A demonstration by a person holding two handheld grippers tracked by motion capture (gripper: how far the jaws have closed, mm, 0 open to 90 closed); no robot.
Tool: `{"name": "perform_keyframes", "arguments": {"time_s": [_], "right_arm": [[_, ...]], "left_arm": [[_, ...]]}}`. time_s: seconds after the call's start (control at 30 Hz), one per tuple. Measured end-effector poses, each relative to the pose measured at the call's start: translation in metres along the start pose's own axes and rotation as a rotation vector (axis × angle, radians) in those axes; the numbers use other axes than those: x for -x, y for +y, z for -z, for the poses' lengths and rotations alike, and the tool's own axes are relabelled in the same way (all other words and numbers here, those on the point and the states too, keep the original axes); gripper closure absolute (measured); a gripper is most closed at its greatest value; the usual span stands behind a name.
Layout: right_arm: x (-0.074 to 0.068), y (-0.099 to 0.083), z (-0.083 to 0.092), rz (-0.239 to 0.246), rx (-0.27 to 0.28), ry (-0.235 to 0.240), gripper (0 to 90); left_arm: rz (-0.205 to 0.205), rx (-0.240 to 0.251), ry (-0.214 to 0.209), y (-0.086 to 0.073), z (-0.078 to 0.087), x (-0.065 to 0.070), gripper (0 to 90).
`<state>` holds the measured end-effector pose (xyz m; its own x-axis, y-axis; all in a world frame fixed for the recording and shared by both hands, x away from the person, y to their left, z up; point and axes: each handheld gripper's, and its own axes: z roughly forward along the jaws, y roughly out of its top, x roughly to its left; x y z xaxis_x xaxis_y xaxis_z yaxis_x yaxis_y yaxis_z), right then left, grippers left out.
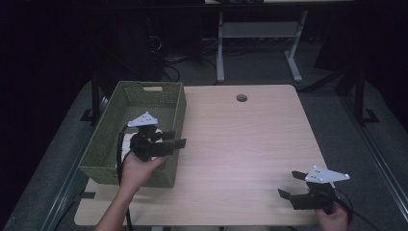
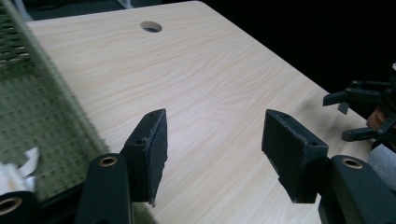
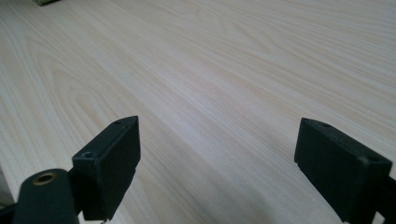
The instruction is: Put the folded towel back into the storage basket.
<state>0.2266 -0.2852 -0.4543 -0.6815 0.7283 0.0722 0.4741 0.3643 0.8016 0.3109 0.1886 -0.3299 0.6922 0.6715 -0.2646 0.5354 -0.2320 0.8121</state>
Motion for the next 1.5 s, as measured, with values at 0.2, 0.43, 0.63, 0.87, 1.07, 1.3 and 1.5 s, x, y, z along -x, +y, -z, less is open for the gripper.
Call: {"name": "perform_keyframes", "arguments": {"time_s": [0.2, 0.43, 0.63, 0.87, 1.07, 1.3, 1.5], "right_arm": [[0.000, 0.001, -0.001, 0.006, -0.004, 0.004, 14.0], [0.000, 0.001, 0.003, 0.004, 0.008, -0.004, 14.0], [0.005, -0.001, 0.009, -0.007, 0.022, -0.021, 14.0], [0.009, -0.003, 0.013, -0.013, 0.022, -0.032, 14.1], [0.011, -0.005, 0.015, -0.016, 0.018, -0.032, 14.0], [0.014, -0.008, 0.018, -0.029, 0.019, -0.036, 14.0], [0.016, -0.009, 0.020, -0.034, 0.017, -0.048, 14.0]], "left_arm": [[-0.002, 0.003, -0.032, 0.003, -0.008, 0.009, 41.2], [-0.015, 0.007, -0.093, 0.010, -0.019, 0.030, 40.9], [-0.040, -0.009, -0.099, 0.010, -0.034, 0.042, 39.4], [-0.051, -0.025, -0.110, 0.009, -0.056, 0.055, 37.4], [-0.064, -0.047, -0.106, 0.005, -0.070, 0.068, 34.0], [-0.091, -0.074, -0.121, -0.005, -0.086, 0.080, 33.9], [-0.093, -0.088, -0.138, -0.008, -0.099, 0.086, 34.0]]}}
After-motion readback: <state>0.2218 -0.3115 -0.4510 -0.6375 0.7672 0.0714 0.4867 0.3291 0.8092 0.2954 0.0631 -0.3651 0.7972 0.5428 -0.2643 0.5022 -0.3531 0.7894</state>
